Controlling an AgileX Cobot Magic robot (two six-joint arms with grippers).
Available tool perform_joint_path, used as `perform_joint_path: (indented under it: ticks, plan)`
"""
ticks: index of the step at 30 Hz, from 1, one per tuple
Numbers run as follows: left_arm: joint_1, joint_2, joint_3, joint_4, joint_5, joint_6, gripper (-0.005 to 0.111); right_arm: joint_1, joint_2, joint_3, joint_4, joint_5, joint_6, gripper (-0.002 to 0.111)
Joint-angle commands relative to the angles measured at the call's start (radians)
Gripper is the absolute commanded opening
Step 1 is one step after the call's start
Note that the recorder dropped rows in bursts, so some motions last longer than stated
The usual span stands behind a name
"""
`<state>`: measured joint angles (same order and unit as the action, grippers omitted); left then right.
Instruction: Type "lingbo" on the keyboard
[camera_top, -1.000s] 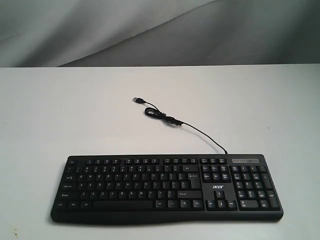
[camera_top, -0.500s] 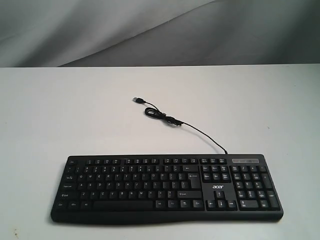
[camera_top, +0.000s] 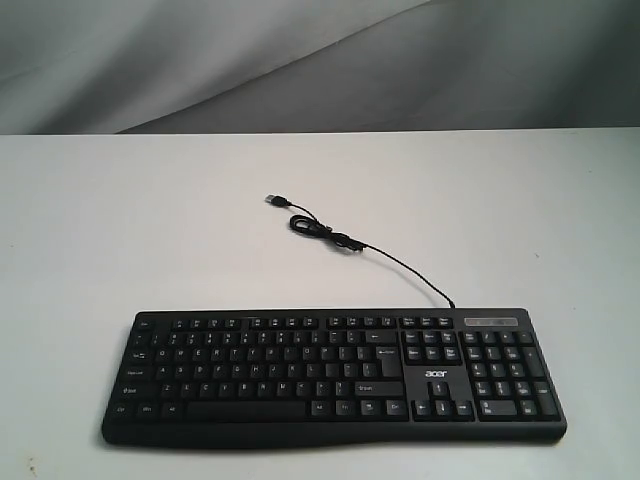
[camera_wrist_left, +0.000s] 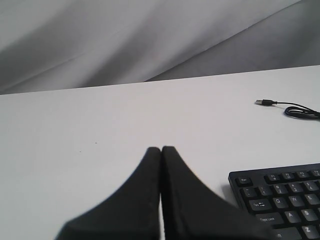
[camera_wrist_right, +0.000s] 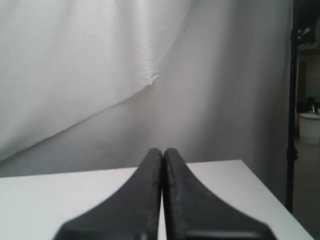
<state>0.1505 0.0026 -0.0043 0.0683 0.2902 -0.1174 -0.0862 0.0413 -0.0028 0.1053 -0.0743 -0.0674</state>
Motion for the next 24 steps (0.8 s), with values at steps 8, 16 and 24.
perform_joint_path:
  ticks: [8,16,24]
  plan:
    - [0.002,-0.003,0.004,-0.008,-0.005,-0.004,0.001,-0.005,-0.002,-0.149,0.07,0.074,-0.011,0.0]
    - [0.002,-0.003,0.004,-0.008,-0.005,-0.004,0.001,-0.005,0.189,-0.425,0.068,0.388,-0.067,0.0]
    - [0.002,-0.003,0.004,-0.008,-0.005,-0.004,0.001,0.066,0.525,-0.563,0.42,0.621,-0.411,0.0]
